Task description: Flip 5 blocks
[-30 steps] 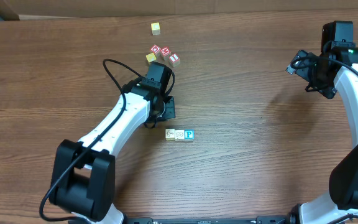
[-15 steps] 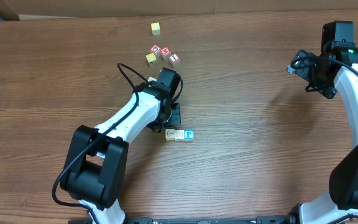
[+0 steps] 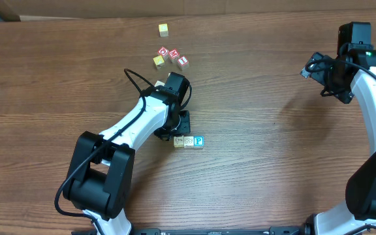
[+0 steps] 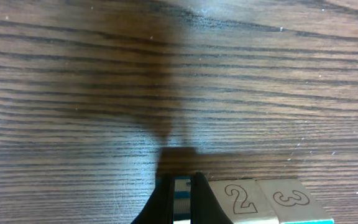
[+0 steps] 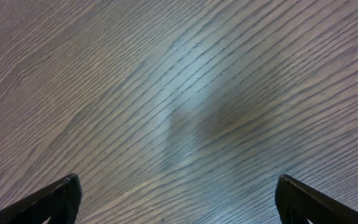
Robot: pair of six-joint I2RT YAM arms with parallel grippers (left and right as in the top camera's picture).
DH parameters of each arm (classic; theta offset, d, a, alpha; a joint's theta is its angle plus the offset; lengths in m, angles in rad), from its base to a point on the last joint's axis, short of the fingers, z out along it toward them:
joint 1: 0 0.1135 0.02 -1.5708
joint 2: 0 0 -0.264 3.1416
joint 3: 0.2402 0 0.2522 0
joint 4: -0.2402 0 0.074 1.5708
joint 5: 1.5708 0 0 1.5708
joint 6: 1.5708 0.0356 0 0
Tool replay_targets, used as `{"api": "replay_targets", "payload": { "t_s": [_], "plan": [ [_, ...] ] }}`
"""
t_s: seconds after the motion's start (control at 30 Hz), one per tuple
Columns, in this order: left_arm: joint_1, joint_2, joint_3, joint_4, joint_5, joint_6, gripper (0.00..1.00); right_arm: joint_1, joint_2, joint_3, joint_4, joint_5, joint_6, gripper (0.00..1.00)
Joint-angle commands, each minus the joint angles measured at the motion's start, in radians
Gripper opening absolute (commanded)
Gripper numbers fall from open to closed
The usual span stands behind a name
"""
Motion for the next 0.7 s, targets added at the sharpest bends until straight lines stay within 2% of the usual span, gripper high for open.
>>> {"api": "replay_targets", "payload": {
  "t_s": [0.0, 0.47, 0.67],
  "plan": [
    [-0.003, 0.011, -0.003, -0.002, 0.011, -0.003, 0.04, -0.001, -0.015, 0.013, 0.006, 0.001, -0.006, 1.0],
    [0.001, 0.011, 0.001, -0.001, 0.003, -0.003, 0.04, -0.001, -0.015, 0.013, 0.006, 0.001, -0.006, 1.0],
    [0.048, 0.009, 0.085, -0.032, -0.021, -0.003, 0.04, -0.001, -0.015, 0.013, 0.005, 0.001, -0.006, 1.0]
  ]
}}
